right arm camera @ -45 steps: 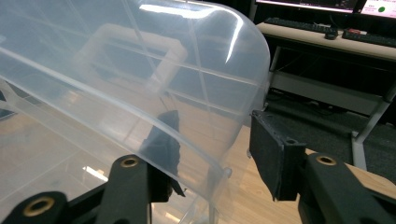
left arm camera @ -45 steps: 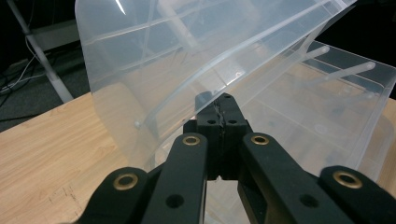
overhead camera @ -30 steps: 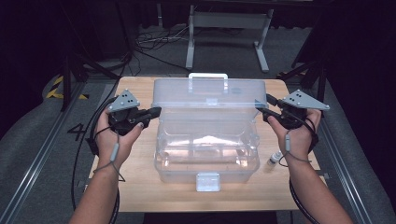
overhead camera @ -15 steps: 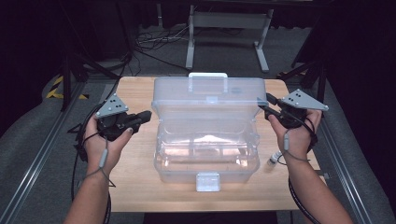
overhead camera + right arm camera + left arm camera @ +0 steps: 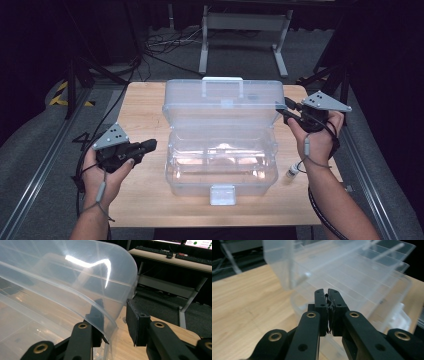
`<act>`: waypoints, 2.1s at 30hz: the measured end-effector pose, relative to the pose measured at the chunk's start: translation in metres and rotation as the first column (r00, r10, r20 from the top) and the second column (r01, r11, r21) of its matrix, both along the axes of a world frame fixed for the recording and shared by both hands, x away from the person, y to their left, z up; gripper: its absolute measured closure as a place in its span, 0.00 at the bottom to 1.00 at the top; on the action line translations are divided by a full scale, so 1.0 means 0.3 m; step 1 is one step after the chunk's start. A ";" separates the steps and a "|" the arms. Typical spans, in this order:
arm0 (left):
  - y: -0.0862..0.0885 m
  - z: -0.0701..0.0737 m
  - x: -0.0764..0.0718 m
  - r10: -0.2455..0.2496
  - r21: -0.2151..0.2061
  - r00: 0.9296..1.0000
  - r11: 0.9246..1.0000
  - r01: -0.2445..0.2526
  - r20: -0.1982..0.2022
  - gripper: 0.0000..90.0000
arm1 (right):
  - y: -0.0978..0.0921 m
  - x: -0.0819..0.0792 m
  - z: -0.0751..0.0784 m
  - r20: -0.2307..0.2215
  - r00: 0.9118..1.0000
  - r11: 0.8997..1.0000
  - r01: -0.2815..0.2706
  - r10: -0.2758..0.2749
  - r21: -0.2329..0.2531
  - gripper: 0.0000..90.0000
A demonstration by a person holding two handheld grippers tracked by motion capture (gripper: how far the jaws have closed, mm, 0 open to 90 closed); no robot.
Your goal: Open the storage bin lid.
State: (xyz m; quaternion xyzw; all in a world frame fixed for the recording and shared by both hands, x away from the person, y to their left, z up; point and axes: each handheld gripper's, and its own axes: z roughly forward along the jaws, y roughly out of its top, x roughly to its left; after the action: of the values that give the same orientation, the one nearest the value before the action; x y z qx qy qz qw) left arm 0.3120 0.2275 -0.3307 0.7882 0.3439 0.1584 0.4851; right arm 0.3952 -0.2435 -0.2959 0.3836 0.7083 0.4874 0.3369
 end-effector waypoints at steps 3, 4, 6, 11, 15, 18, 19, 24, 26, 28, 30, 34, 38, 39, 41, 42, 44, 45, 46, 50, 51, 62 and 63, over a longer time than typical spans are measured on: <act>-0.005 -0.015 -0.018 -0.014 0.015 1.000 1.000 0.014 -0.006 0.97 | -0.001 0.003 0.001 -0.004 1.000 1.000 0.000 0.000 0.006 0.75; -0.005 -0.015 -0.018 -0.014 0.015 1.000 1.000 0.014 -0.006 0.97 | -0.002 0.004 0.001 -0.006 1.000 1.000 0.001 -0.001 0.008 0.75; -0.005 -0.029 -0.032 -0.030 0.009 0.999 0.999 0.031 -0.021 0.97 | -0.003 0.006 0.002 -0.008 1.000 1.000 -0.002 0.002 0.006 0.76; 0.003 -0.069 -0.046 -0.057 0.016 0.997 0.998 0.058 -0.044 0.97 | -0.005 0.014 0.000 -0.019 1.000 1.000 0.001 -0.001 0.006 0.78; 0.014 -0.105 -0.048 -0.086 -0.010 0.994 0.996 0.086 -0.062 0.98 | -0.006 0.019 0.002 -0.026 1.000 1.000 0.000 0.000 0.009 0.78; 0.005 -0.130 -0.052 -0.105 -0.005 0.992 0.994 0.105 -0.073 0.98 | -0.005 0.021 0.003 -0.031 1.000 1.000 0.001 0.000 0.014 0.78; -0.002 -0.137 -0.052 -0.111 -0.009 0.991 0.994 0.111 -0.075 0.99 | -0.005 0.022 0.003 -0.030 1.000 1.000 0.001 -0.001 0.016 0.78; -0.042 -0.175 -0.043 -0.161 -0.008 0.983 0.987 0.160 -0.091 0.99 | -0.005 0.026 0.003 -0.031 1.000 1.000 0.002 -0.002 0.018 0.79; -0.048 -0.192 -0.035 -0.181 -0.022 0.979 0.984 0.179 -0.093 0.97 | -0.005 0.026 0.003 -0.035 0.999 1.000 0.003 -0.003 0.017 0.79; -0.049 -0.206 -0.029 -0.182 -0.022 0.978 0.983 0.181 -0.101 0.97 | -0.006 0.026 0.004 -0.037 0.999 1.000 0.003 -0.003 0.020 0.79; -0.049 -0.222 -0.022 -0.181 -0.013 0.977 0.983 0.181 -0.113 0.98 | -0.004 0.025 0.004 -0.039 0.999 1.000 0.007 -0.007 0.018 0.79; -0.049 -0.236 -0.017 -0.198 -0.029 0.970 0.980 0.196 -0.141 0.97 | -0.003 0.028 0.007 -0.044 0.999 1.000 0.012 -0.012 0.014 0.80; -0.050 -0.238 -0.013 -0.201 -0.026 0.970 0.980 0.199 -0.137 0.97 | -0.001 0.033 0.008 -0.045 0.999 1.000 0.017 -0.016 0.017 0.80; -0.051 -0.237 -0.014 -0.199 -0.017 0.971 0.980 0.198 -0.133 0.97 | 0.000 0.035 0.008 -0.044 0.999 1.000 0.018 -0.018 0.018 0.80; -0.055 -0.237 -0.015 -0.196 -0.005 0.972 0.980 0.197 -0.127 0.98 | 0.000 0.039 0.009 -0.045 0.999 1.000 0.020 -0.020 0.016 0.81; -0.056 -0.237 -0.015 -0.195 -0.004 0.973 0.981 0.196 -0.127 0.99 | 0.000 0.041 0.010 -0.045 0.999 1.000 0.021 -0.021 0.012 0.81; -0.054 -0.239 -0.015 -0.194 -0.012 0.972 0.981 0.194 -0.129 0.99 | 0.001 0.046 0.012 -0.044 0.999 1.000 0.022 -0.022 0.008 0.81; -0.054 -0.239 -0.015 -0.194 -0.012 0.972 0.981 0.194 -0.129 0.99 | 0.001 0.046 0.012 -0.044 0.999 1.000 0.022 -0.022 0.008 0.81; -0.053 -0.240 -0.015 -0.194 -0.014 0.973 0.981 0.194 -0.126 0.99 | 0.003 0.053 0.011 -0.032 0.999 1.000 0.024 -0.024 0.003 0.81; -0.056 -0.238 -0.015 -0.193 -0.003 0.973 0.981 0.194 -0.124 0.99 | 0.005 0.062 0.012 -0.026 0.999 1.000 0.027 -0.027 0.003 0.81; -0.057 -0.237 -0.016 -0.191 -0.002 0.974 0.981 0.192 -0.124 0.99 | 0.005 0.064 0.013 -0.026 0.999 1.000 0.027 -0.027 0.002 0.81; -0.058 -0.236 -0.019 -0.192 -0.001 0.973 0.981 0.193 -0.125 0.98 | 0.018 0.086 0.019 0.016 0.999 0.999 0.048 -0.048 -0.024 0.81; -0.058 -0.235 -0.019 -0.192 0.001 0.974 0.981 0.194 -0.123 0.98 | 0.019 0.090 0.020 0.018 0.999 0.998 0.051 -0.050 -0.024 0.81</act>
State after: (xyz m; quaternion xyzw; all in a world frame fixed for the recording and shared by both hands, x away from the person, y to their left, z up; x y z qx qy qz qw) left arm 0.3064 0.2101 -0.4014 0.8293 0.2939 0.0641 0.4709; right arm 0.4223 -0.2380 -0.2899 0.3929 0.7013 0.4735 0.3601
